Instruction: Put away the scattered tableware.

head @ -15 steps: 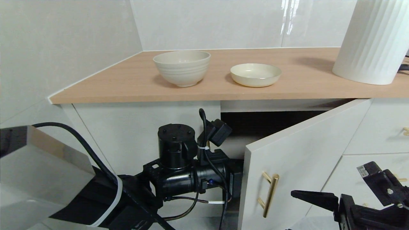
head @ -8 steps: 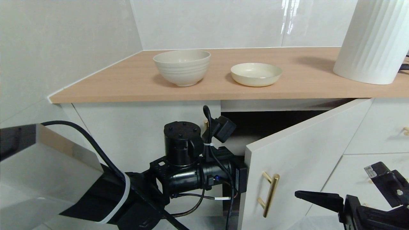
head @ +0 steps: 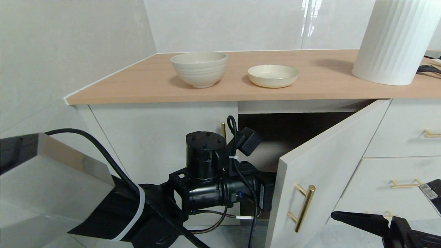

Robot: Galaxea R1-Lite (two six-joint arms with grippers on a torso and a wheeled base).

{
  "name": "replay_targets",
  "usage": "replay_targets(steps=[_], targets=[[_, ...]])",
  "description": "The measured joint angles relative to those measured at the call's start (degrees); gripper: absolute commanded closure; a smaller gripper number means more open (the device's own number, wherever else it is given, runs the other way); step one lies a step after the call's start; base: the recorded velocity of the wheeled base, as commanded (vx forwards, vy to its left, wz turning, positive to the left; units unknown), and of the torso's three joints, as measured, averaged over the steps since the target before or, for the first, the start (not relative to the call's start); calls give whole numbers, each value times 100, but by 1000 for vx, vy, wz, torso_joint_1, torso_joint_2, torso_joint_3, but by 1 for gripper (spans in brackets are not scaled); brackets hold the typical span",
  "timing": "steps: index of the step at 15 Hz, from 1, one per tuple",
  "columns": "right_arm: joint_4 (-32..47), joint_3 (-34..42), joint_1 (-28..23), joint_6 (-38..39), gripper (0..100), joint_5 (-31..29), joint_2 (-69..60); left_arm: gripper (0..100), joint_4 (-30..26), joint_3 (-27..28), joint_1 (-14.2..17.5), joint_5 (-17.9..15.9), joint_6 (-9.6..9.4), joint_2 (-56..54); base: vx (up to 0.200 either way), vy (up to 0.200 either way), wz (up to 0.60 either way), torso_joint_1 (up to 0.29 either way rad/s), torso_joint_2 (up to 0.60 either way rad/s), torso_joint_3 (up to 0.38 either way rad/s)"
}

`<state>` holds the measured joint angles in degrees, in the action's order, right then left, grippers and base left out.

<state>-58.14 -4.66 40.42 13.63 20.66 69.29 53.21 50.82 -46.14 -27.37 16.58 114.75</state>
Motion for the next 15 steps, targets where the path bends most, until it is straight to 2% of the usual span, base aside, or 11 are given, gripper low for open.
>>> replay_targets(steps=[2, 7, 15], targets=[[233, -51, 34, -2, 0, -2, -201, 100, -50, 41, -61, -30, 2, 2, 0, 0, 0, 0, 0, 0], [384, -145, 59, -2, 0, 9, -490, 100, -79, 39, -68, 161, 11, -1, -200, 0, 0, 1, 1, 3], [536, -146, 266, -2, 0, 24, -562, 100, -165, 166, -173, 162, 11, 110, 0, 0, 0, 0, 0, 0]])
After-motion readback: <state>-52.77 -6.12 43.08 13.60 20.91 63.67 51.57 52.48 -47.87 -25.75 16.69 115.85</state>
